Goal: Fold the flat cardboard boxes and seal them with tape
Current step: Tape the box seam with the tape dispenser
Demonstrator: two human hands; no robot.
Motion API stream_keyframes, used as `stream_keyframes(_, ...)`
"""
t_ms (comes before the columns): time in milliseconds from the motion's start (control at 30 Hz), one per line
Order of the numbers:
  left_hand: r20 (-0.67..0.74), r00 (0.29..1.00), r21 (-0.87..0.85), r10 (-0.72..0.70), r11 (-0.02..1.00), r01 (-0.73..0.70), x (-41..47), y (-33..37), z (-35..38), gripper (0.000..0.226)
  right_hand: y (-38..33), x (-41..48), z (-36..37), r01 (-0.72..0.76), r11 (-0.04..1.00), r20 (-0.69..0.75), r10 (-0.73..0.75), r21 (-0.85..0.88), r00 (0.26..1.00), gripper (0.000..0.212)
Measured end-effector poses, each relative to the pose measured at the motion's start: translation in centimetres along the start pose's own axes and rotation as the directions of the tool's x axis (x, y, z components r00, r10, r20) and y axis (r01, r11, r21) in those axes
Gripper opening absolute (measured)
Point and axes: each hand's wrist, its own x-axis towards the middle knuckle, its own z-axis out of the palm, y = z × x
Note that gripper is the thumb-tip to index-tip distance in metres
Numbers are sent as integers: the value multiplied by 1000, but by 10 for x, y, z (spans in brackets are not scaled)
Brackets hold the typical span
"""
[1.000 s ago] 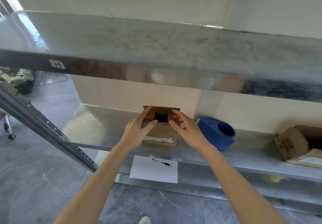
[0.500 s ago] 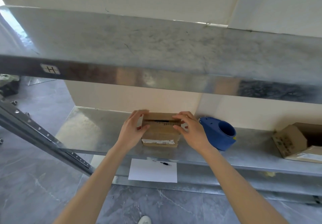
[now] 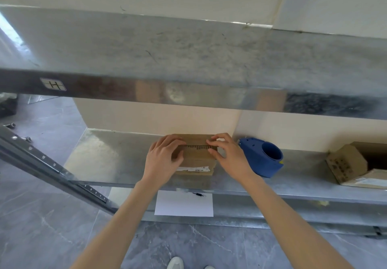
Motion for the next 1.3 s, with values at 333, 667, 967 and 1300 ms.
stream_keyframes(333,-70,998,30,8,1000,-6,-7,-2,6,19,55,-28,-55,-173,955,-141,142,-242,980,41)
stream_keyframes(667,-59,995,-69,-83,994,79,-12,6,7,18,103,-29,-87,-209,809,212,377,-549,902,89)
stream_keyframes(967,-35,992,-114,-123,986,118,-5,23,13,16,110,-13,-103,-197,891,344,350,-409,871,92)
stream_keyframes(1300,33,992,-247,-120,961,124,-3,10,12,22,107,-5,-104,-241,895,402,391,-375,828,82)
